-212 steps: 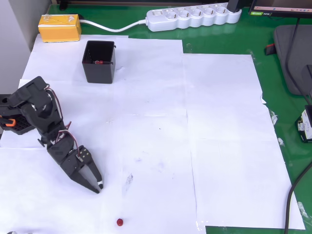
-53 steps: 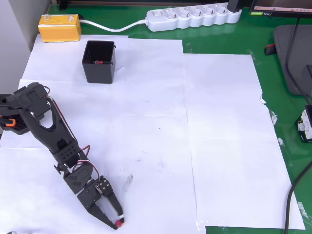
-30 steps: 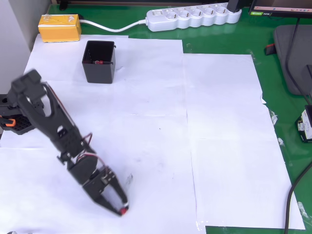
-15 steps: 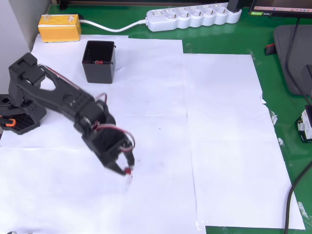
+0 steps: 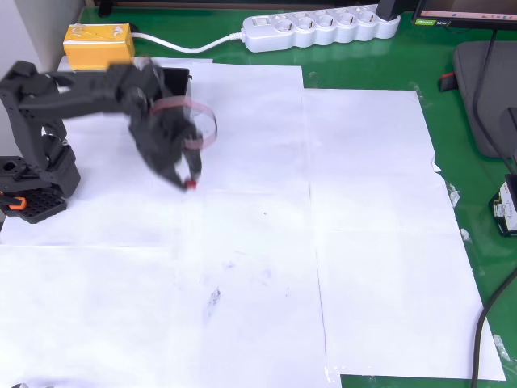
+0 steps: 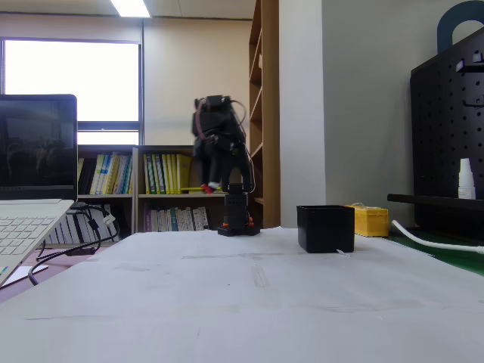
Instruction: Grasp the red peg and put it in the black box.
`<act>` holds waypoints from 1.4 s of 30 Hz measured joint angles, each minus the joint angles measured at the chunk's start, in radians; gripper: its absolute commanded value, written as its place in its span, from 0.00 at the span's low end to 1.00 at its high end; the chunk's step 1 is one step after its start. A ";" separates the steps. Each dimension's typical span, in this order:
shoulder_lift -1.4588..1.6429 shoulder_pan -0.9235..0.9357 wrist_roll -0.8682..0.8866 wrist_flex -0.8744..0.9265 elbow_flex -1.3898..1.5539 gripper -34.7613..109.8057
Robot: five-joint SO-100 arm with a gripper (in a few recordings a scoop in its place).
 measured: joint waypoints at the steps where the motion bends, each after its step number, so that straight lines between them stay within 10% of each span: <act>1: -0.023 -0.034 0.008 0.002 -0.026 0.24; 35: 0.046 -0.830 0.390 -0.241 -0.127 0.25; 42: 0.069 -0.851 0.388 -0.239 -0.137 0.46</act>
